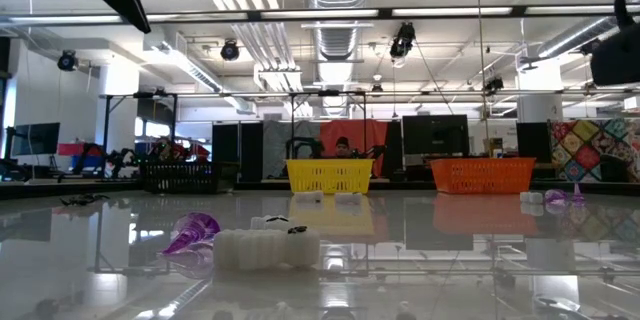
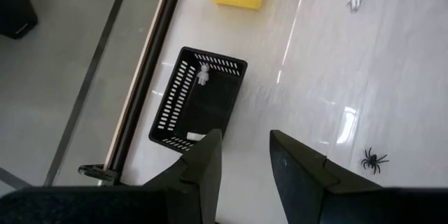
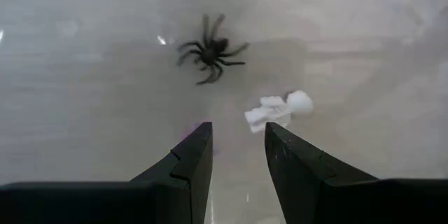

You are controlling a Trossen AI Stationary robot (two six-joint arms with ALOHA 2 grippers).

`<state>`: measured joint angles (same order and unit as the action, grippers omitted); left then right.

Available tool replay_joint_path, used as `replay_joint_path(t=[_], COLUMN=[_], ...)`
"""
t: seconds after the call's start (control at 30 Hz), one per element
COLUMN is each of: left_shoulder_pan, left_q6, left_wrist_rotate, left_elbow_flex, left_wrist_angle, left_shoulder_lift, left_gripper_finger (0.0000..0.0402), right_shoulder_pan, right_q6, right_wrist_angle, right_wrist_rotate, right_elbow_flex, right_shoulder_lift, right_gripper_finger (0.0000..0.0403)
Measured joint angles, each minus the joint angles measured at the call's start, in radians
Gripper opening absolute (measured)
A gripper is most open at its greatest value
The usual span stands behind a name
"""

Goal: Sort Halloween decoration
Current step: Put the white skeleton toy into the black basket

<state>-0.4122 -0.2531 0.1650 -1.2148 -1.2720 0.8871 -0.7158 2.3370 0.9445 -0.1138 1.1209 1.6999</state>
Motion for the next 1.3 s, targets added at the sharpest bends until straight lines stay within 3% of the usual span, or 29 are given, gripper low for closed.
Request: replay_joint_path(t=[0.2,0.77,0.9,1.1,1.3], left_shoulder_pan=[0.0,0.0,0.0,0.0,0.0], left_q6=[0.0,0.0,0.0,0.0,0.0], left_wrist_rotate=[0.0,0.0,0.0,0.0,0.0], left_elbow_flex=[0.0,0.0,0.0,0.0,0.0], left_wrist_angle=[-0.005,-0.005,-0.004,-0.004,-0.004], left_shoulder_lift=[-0.001,-0.001,-0.001,0.002,0.002], left_gripper_finger=[0.0105,0.0105,0.0105,0.0105,0.0105], right_shoulder_pan=[-0.002,-0.006,-0.006,-0.008,-0.008], right_q6=[0.021,0.027,0.02,0.0,-0.007], right_wrist_angle=[-0.001,-0.091,-0.095,-0.102,-0.093], right_wrist_rotate=[-0.096,-0.096,-0.094,-0.096,-0.098], right_elbow_flex=[-0.027,-0.117,-0.124,-0.134,-0.127], right_shoulder_lift=[0.008,0.011,0.012,0.013,0.013], right_gripper_finger=[0.0123,0.012,0.0093,0.0019,0.001])
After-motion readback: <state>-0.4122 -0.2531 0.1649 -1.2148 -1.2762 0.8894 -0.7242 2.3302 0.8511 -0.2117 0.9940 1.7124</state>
